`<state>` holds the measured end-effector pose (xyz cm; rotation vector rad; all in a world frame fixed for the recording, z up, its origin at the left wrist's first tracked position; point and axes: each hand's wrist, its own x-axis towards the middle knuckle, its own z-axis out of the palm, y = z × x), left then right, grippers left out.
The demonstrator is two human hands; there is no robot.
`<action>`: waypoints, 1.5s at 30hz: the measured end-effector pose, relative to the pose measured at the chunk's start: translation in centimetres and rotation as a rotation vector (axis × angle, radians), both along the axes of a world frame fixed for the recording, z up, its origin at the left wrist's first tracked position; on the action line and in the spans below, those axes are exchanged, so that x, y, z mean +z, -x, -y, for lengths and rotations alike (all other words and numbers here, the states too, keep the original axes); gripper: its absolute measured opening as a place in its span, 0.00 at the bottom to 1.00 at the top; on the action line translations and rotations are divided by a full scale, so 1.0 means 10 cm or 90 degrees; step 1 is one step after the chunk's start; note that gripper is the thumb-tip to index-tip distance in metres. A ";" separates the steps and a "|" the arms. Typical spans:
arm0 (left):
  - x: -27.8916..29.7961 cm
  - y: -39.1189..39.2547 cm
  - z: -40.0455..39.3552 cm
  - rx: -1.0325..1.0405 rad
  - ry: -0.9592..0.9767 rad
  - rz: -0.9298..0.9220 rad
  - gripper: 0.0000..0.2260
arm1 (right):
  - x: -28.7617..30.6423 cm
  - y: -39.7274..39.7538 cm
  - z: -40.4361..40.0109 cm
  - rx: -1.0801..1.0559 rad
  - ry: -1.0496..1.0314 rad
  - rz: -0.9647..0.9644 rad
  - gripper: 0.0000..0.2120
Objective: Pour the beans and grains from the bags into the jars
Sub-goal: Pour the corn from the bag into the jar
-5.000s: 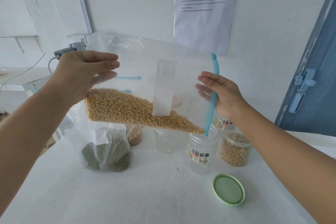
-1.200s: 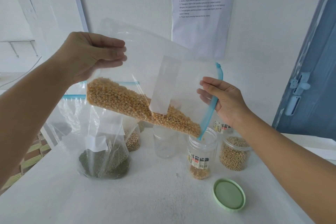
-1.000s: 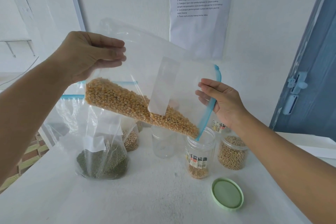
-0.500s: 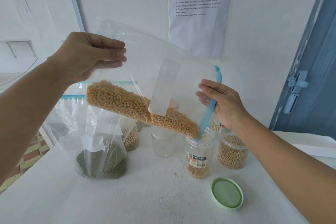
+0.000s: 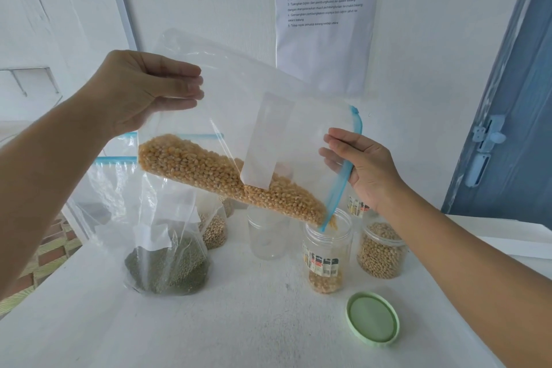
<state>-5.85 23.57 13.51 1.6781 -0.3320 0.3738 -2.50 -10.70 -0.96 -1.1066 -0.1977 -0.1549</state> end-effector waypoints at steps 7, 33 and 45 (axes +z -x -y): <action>0.03 0.01 -0.01 0.005 0.000 0.008 0.11 | 0.02 0.00 -0.03 0.002 0.004 -0.001 0.09; 0.06 0.07 0.00 0.012 -0.009 0.018 0.12 | 0.04 0.02 -0.07 0.005 0.001 0.002 0.09; 0.06 0.05 -0.01 0.005 -0.004 0.016 0.12 | 0.04 0.02 -0.07 -0.002 0.009 -0.002 0.08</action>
